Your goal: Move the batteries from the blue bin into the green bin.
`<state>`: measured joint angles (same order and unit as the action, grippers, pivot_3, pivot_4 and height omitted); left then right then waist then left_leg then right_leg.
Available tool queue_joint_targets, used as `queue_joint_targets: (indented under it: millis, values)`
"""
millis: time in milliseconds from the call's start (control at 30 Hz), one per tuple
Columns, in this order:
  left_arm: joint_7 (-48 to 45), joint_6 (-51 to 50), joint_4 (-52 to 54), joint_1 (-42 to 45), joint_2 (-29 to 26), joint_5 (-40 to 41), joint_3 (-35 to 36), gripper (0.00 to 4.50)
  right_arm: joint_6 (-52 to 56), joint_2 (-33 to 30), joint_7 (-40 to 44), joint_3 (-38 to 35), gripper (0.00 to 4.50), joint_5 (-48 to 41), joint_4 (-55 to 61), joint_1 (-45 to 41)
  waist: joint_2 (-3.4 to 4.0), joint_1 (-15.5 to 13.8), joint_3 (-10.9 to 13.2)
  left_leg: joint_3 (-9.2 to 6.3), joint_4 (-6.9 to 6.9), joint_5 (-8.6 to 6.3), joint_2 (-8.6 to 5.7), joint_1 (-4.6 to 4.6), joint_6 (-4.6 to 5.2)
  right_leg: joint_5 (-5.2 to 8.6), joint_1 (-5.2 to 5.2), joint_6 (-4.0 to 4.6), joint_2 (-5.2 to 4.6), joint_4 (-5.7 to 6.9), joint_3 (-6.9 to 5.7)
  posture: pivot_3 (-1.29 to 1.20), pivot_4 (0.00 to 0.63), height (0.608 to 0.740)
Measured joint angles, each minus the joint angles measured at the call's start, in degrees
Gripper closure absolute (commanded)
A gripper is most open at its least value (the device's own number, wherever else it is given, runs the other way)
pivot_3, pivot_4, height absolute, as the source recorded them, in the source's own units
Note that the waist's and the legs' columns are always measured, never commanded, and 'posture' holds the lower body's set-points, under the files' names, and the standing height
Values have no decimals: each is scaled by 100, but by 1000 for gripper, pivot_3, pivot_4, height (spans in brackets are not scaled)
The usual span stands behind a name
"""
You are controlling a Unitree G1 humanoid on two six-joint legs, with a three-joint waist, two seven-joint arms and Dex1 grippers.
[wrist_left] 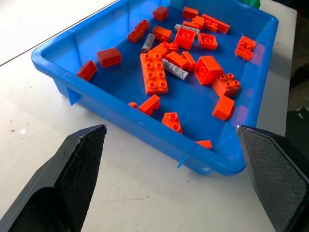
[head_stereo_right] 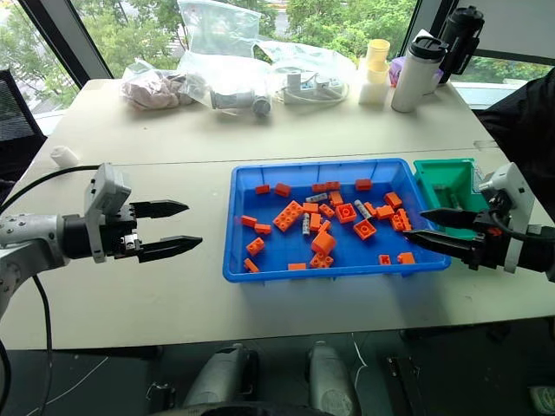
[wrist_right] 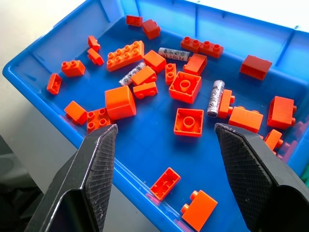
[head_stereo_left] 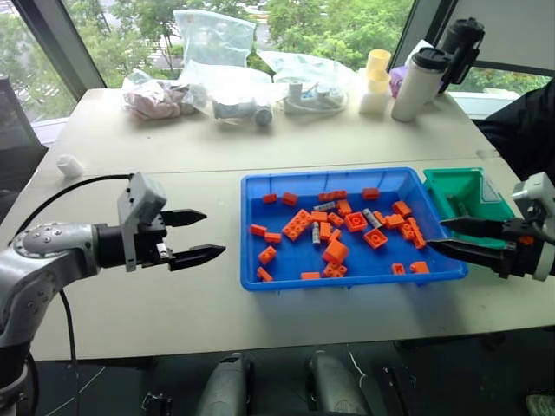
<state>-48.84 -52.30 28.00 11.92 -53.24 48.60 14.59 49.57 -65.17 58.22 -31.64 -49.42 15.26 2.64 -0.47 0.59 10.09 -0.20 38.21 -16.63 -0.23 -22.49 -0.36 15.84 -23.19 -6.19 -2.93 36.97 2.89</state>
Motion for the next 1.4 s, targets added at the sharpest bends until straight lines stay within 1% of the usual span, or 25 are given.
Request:
queue_joint_targets:
  millis: [233, 500, 900, 1100, 1200, 1300, 1367, 1400]
  values:
    - [272, -58, 45, -36, 75, 207, 96, 0, 0, 9, 68, 314, 1195, 139, -224, -496, 0, 9, 0, -1, 0, 0, 1, 0, 0, 0, -1, 0, -6, 1, 0, 0, 150, 740]
    - [314, -76, 59, -36, 74, 213, 92, 0, 11, 112, 39, 416, 1195, 243, -257, -613, 0, 5, 0, 0, 0, 0, 0, 0, 0, 0, -1, 0, -7, 0, 0, 0, 150, 740]
    - [263, 55, -27, 197, 64, 9, -43, 0, 130, 153, -41, 590, 1195, 319, -276, -881, 0, 7, 0, 1, 0, 0, -1, 0, 0, 0, -1, 0, -4, 1, 0, 0, 150, 740]
    - [27, 142, -199, 324, -25, -156, -229, 0, 112, 176, -74, 638, 1195, 375, -317, -1041, 0, 9, 0, 2, 0, 0, -1, 0, 0, 0, -1, 0, 2, 1, 0, 0, 150, 740]
    - [-345, 163, -326, 593, -363, -219, -389, 0, -8, 170, 39, 1088, 1195, 460, -376, -1767, 1, 51, 1, 5, 0, 0, 0, 3, -1, 0, -6, 1, 6, 6, 0, 0, 150, 740]
    - [-867, 187, -446, 918, -756, -240, -507, 0, -277, 228, 425, 2009, 1195, 750, -559, -2940, 9, 83, 6, 9, -4, 0, 3, 3, -1, 1, -15, 3, 11, 10, 1, 0, 150, 740]
    - [-1169, 271, -523, 1070, -967, -308, -567, 0, -589, 449, 758, 2692, 1195, 1103, -740, -3679, 9, 78, 7, 8, -9, 0, 5, 3, -1, 4, -17, 9, 14, 8, 0, 0, 150, 740]
    - [-1291, 337, -585, 1114, -1022, -367, -620, 0, -783, 663, 940, 3089, 1195, 1351, -941, -4062, 9, 79, 7, 9, -9, 0, 5, 3, -1, 4, -18, 9, 14, 9, 0, 0, 150, 740]
